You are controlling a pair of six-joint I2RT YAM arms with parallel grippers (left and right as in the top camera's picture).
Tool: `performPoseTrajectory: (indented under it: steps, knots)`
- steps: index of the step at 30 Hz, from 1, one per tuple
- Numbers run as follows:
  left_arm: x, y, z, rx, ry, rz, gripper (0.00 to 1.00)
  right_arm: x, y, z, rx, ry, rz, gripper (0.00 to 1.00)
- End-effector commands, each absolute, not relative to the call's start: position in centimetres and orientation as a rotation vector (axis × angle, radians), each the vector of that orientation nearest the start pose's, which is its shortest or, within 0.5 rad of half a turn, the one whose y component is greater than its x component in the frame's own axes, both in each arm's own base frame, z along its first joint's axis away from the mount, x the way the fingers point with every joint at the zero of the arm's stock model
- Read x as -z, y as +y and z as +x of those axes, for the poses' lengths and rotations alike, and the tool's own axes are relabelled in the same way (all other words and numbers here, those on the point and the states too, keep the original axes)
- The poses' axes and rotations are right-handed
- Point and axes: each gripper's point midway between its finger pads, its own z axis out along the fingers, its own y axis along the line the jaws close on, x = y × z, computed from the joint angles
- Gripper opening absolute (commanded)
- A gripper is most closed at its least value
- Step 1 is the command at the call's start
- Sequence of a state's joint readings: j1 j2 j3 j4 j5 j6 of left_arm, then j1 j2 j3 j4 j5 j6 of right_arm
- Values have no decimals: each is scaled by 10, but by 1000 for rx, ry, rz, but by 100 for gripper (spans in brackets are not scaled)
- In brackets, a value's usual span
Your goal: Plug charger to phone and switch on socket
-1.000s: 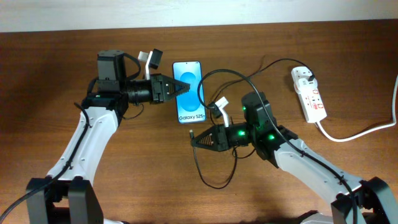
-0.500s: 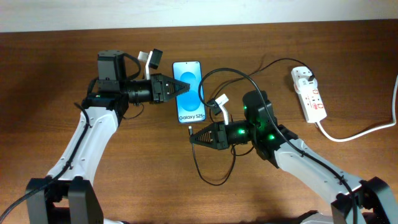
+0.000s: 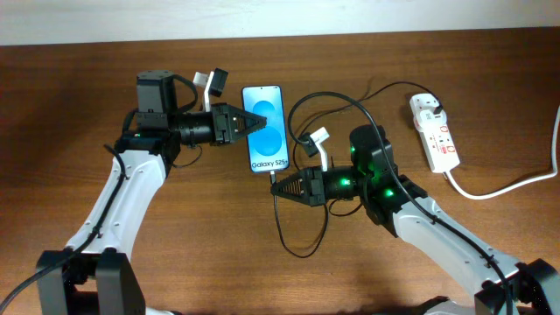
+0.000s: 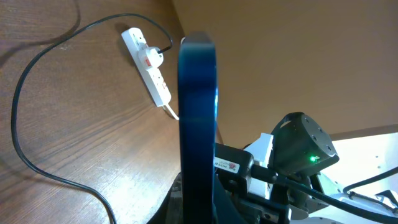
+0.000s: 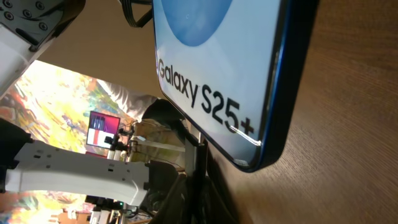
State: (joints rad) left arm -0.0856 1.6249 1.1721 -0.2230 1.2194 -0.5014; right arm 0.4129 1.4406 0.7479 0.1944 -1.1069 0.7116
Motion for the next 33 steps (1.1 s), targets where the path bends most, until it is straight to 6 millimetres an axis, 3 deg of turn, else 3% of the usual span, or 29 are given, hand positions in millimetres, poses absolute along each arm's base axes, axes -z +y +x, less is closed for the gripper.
performPoseTrajectory:
  steps: [1, 22, 25, 30, 33]
  knots:
    - [-247, -194, 365, 1700, 2161, 269, 0, -201, 277, 258, -1769, 2196, -452, 4]
    - [-243, -198, 366, 1684, 2187, 241, 0, -198, 276, 263, -1735, 2200, -425, 4]
    - [-243, -202, 364, 1684, 2185, 260, 0, -205, 277, 266, -1734, 2156, -444, 4]
    - [-248, -215, 349, 1732, 2145, 396, 0, -214, 273, 276, -1736, 2118, -413, 4]
    - [-234, -214, 335, 1741, 2204, 405, 0, -222, 269, 283, -1731, 2077, -400, 4]
